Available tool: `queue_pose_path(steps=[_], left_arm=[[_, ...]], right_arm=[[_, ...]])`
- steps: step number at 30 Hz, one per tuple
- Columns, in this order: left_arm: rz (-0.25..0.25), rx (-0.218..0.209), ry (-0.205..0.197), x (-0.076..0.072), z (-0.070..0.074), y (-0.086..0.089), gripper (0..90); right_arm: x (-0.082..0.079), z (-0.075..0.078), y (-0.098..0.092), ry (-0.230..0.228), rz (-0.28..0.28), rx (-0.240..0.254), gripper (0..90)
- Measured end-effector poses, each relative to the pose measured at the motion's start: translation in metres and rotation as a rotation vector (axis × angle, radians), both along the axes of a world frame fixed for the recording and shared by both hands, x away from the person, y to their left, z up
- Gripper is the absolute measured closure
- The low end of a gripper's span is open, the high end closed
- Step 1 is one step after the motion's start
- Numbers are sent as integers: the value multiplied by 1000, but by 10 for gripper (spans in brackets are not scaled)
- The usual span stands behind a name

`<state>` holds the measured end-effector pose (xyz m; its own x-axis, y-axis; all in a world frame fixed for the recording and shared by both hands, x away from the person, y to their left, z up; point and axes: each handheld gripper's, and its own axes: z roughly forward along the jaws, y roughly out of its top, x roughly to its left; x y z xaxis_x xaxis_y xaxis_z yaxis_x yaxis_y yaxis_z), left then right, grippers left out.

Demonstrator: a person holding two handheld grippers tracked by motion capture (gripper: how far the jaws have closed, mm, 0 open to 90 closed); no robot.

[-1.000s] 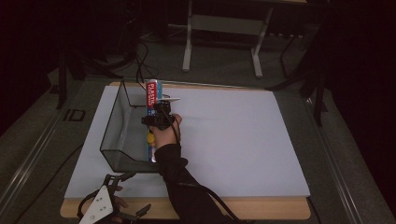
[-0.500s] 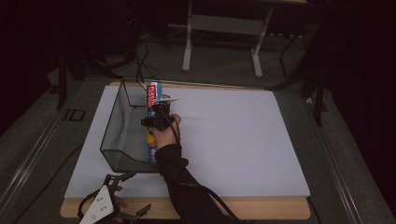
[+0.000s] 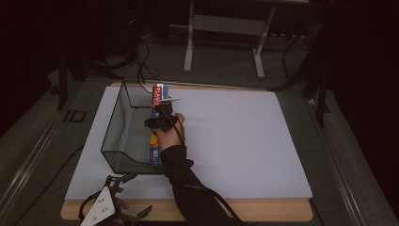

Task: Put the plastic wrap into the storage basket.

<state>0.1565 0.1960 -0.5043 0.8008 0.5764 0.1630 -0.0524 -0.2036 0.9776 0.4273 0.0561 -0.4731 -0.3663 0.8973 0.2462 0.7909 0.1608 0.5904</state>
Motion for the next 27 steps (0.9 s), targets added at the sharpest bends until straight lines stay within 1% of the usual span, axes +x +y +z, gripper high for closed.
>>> queue_pose_path(steps=[1, 2, 3, 5, 6, 7, 8, 9, 10, 12, 13, 14, 15, 16, 17, 20, 22, 25, 26, 27], left_arm=[[-1, 0, 0, 0, 0, 0, 13], [-1, 0, 0, 0, 0, 0, 13], [-1, 1, 0, 0, 0, 0, 13], [-1, 2, 1, 0, 0, -1, 13], [-1, 2, -1, 0, 0, -1, 13], [-1, 3, 0, 0, 0, -1, 13], [-2, 5, 2, 0, 0, -1, 13], [-2, 6, 2, 0, -1, -2, 14], [-2, 7, 2, 1, -1, -2, 13], [-3, 7, 2, 1, -1, -2, 13], [-5, 8, 5, 1, -1, -2, 13], [-5, 9, 6, 1, -1, -2, 13], [-5, 10, 7, 2, -1, -3, 13], [-5, 10, 7, 2, -1, -3, 13], [-6, 11, 8, 2, -1, -3, 13], [-7, 15, 11, 3, -2, -4, 13], [-7, 12, 11, 3, -2, -4, 13], [-8, 21, 14, 4, -3, -5, 13], [-8, 18, 14, 4, -3, -5, 13], [-7, 18, 15, 4, -3, -5, 13]], right_arm=[[0, 1, 0, -6, 5, -13, 250], [-2, 9, -3, -41, 29, -36, 228], [-2, 9, -3, -41, 29, -36, 228], [-2, 17, -8, -65, 39, -39, 204], [-2, 21, -11, -70, 46, -35, 184], [0, 25, -16, -62, 64, -27, 150], [0, 25, -16, -62, 64, -27, 150], [0, 25, -19, -55, 76, -27, 147], [1, 24, -24, -52, 103, -38, 129], [1, 24, -24, -52, 103, -38, 129], [0, 24, -27, -59, 121, -36, 129], [0, 25, -35, -76, 149, -21, 130], [-1, 26, -42, -104, 194, -23, 134], [-1, 26, -42, -104, 194, -23, 134], [-2, 27, -44, -110, 205, -21, 134], [-4, 31, -56, -126, 223, -25, 134], [-5, 33, -65, -135, 221, -20, 134], [-8, 35, -79, -141, 219, -31, 135], [-9, 35, -85, -147, 214, -45, 136], [-11, 36, -93, -156, 216, -46, 136]])
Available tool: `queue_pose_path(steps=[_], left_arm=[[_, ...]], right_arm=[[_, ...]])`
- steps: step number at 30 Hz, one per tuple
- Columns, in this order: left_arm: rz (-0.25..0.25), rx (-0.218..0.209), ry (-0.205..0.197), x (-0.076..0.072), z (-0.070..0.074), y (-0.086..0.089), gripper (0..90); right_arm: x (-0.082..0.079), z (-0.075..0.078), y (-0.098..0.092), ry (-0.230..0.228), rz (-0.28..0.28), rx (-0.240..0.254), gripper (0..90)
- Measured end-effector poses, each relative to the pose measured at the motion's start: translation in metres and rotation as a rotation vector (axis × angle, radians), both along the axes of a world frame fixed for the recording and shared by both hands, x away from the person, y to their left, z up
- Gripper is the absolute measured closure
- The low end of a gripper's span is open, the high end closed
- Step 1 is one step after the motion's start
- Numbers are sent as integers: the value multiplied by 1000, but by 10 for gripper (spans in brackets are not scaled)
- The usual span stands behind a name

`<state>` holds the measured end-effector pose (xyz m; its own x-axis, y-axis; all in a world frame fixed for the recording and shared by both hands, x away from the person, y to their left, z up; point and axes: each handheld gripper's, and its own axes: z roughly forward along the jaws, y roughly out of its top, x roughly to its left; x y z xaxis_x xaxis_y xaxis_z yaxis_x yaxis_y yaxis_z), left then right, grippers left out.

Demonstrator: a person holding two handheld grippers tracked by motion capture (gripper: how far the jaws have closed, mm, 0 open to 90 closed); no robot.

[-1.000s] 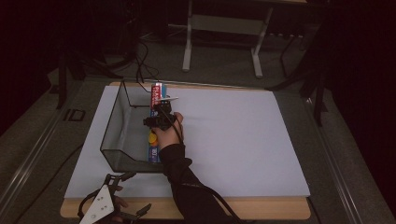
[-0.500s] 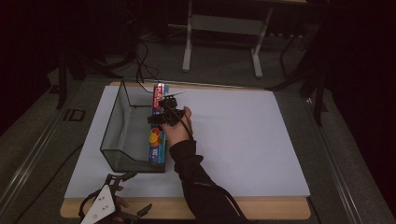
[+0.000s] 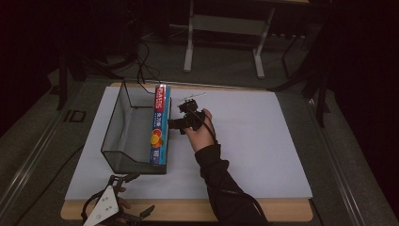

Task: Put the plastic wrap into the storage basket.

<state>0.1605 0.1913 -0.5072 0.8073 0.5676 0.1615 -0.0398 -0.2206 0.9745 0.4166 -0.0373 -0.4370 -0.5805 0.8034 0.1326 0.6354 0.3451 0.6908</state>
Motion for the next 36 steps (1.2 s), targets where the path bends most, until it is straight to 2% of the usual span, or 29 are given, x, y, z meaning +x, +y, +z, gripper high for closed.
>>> queue_pose_path(steps=[4, 5, 9, 11, 12, 14, 15, 16, 17, 19, 20, 22, 27, 28, 30, 31, 33, 34, 36], left_arm=[[3, 2, 0, 0, 0, -1, 13], [3, 4, -1, 0, 0, -1, 13], [3, 7, -5, 0, 0, -1, 14], [4, 6, -5, 0, 0, -1, 13], [5, 6, -5, 0, 0, -1, 13], [4, 5, -4, 0, 0, -1, 13], [4, 7, -4, 0, 0, -1, 13], [4, 9, -3, 0, 0, -1, 13], [3, 9, -4, 0, -1, -1, 13], [2, 9, -1, 0, -1, -2, 13], [2, 9, -1, 0, -1, -2, 14], [3, 11, -1, 1, -1, -2, 13], [4, 18, 0, 1, -1, -3, 13], [5, 18, -1, 1, -1, -3, 13], [6, 15, 0, 1, -1, -2, 13], [6, 16, 0, 1, -1, -2, 14], [6, 16, 0, 1, -1, -2, 13], [7, 18, 0, 1, -1, -3, 14], [7, 19, 0, 1, -1, -3, 13]], right_arm=[[-2, 0, -9, -4, -4, -11, 137], [-4, 1, -21, -7, -22, -23, 141], [-10, 1, -34, -9, -24, -13, 140], [-16, 2, -47, -23, -28, -17, 140], [-16, 2, -47, -23, -28, -17, 140], [-21, 3, -62, -28, -29, -2, 140], [-21, 3, -62, -28, -29, -2, 140], [-25, 3, -72, -33, -29, 1, 140], [-25, 3, -72, -33, -29, 1, 140], [-31, 0, -85, -46, -29, -12, 141], [-31, 0, -85, -46, -29, -12, 141], [-38, -3, -98, -50, -24, -5, 141], [-47, -7, -112, -52, -28, 0, 141], [-53, -9, -120, -53, -33, 13, 141], [-55, -9, -123, -52, -33, 14, 141], [-60, -11, -130, -53, -33, 12, 141], [-60, -11, -130, -53, -33, 12, 141], [-68, -14, -141, -49, -42, 4, 141], [-70, -16, -144, -47, -44, 5, 141]])
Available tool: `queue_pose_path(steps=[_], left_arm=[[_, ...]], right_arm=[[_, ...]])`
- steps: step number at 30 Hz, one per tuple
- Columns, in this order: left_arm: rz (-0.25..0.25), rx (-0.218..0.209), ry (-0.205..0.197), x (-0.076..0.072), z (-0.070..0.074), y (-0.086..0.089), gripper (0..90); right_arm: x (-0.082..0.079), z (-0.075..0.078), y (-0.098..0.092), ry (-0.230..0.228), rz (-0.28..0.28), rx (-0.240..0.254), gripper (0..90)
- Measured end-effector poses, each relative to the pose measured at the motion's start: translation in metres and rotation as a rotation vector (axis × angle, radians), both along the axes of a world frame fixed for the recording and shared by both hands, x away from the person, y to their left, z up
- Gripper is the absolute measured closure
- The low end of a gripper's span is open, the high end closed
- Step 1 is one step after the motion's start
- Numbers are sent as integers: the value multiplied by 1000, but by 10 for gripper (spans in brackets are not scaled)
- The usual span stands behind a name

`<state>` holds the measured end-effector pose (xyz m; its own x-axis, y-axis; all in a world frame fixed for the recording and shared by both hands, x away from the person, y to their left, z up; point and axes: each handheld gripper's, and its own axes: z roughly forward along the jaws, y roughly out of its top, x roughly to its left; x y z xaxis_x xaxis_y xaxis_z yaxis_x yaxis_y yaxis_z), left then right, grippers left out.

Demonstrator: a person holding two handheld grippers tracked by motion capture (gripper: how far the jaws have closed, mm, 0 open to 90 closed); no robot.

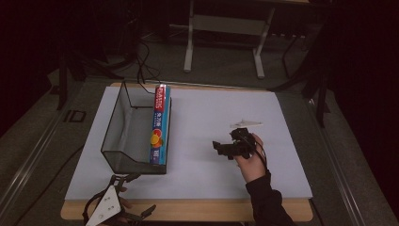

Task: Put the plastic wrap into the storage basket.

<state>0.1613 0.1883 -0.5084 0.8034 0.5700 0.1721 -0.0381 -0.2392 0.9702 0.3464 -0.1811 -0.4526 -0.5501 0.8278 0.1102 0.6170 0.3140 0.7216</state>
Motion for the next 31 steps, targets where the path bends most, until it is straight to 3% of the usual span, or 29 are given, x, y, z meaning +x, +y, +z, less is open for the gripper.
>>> queue_pose_path(steps=[10, 15, 31], left_arm=[[-1, 2, -1, 0, 0, -1, 13], [-2, 4, -1, -1, 0, -1, 13], [-21, 6, 4, -1, 1, -1, 14]], right_arm=[[-19, -12, -23, 24, 8, -15, 140], [-29, -25, -38, 35, -16, -26, 141], [-23, -42, -38, 14, -13, -83, 140]])
